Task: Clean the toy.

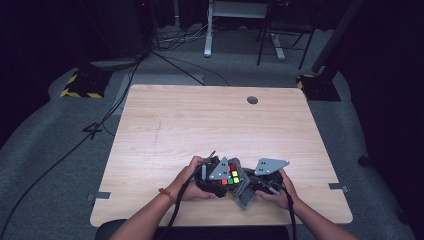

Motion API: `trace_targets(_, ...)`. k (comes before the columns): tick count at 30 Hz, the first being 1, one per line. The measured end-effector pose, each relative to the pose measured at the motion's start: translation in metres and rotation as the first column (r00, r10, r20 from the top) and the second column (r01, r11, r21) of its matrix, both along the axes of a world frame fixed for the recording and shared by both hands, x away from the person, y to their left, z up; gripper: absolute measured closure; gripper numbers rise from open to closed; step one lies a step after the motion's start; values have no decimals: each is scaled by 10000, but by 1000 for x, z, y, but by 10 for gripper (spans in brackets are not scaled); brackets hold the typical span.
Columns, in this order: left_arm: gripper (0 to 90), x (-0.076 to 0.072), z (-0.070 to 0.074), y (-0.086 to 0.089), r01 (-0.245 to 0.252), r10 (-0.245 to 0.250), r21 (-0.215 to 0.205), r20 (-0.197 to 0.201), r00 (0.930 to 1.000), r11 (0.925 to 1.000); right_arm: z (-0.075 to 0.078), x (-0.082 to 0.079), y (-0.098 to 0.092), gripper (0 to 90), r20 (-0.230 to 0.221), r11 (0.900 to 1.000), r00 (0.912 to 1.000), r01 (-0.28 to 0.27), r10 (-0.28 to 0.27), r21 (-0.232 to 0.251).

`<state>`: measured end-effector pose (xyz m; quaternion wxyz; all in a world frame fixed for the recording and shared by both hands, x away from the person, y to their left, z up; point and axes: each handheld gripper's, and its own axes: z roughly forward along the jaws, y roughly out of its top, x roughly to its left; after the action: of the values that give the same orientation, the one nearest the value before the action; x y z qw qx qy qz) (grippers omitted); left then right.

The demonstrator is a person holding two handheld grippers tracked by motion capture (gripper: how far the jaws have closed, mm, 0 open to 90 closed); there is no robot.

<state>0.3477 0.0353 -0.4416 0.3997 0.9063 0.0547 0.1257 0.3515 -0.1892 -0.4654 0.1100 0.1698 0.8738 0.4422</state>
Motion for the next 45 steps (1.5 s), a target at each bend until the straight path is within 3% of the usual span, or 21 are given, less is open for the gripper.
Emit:
trace_targets(6, 328, 4, -10, -4, -466, 470, 623, -53, 9989, 9970, 7, -4, -3, 779, 350, 9999, 9993, 110, -115, 123)
trace_targets(9, 329, 4, -11, -6, -518, 524, 634, -92, 9986, 9966, 14, -4, -7, 779, 510, 9986, 9984, 202, -227, 479)
trace_targets(14, 331, 0, -4, -3, -247, 247, -58, -59, 9997, 9997, 8, -1, -6, 779, 313, 9991, 9992, 217, -229, 375)
trace_targets(19, 331, -1, 9, 5, 63, -74, -1010, -106, 9999, 9949, -6, 0, 4, 778, 82, 9984, 10000, 16, -12, -568)
trace_targets(22, 331, -1, 13, 9, 53, -49, -1176, 37, 10000, 9931, -9, -1, 8, 777, -52, 9973, 9998, -191, 188, -710)
trace_targets(23, 331, 0, 13, 10, 70, -81, -1239, -90, 9999, 9923, -9, -2, 8, 777, -50, 9974, 9997, -227, 224, -688)
trace_targets(30, 331, 3, 9, 12, 19, -34, -974, -147, 9999, 9952, 3, -5, -1, 777, 247, 9997, 9997, 2, 4, -237)
trace_targets(35, 330, 2, 2, 7, 108, -125, -608, -284, 9995, 9981, 15, -4, -8, 776, 386, 9979, 9992, 56, -81, 645)
trace_targets(42, 330, 1, -6, 1, 107, -110, -98, -311, 9995, 9999, 25, -4, -14, 776, 652, 9932, 9977, 110, -187, 1163)
trace_targets(45, 331, 1, -3, 1, 214, -225, -337, -305, 9993, 9992, 26, -5, -14, 776, 682, 9925, 9974, 158, -243, 1215)
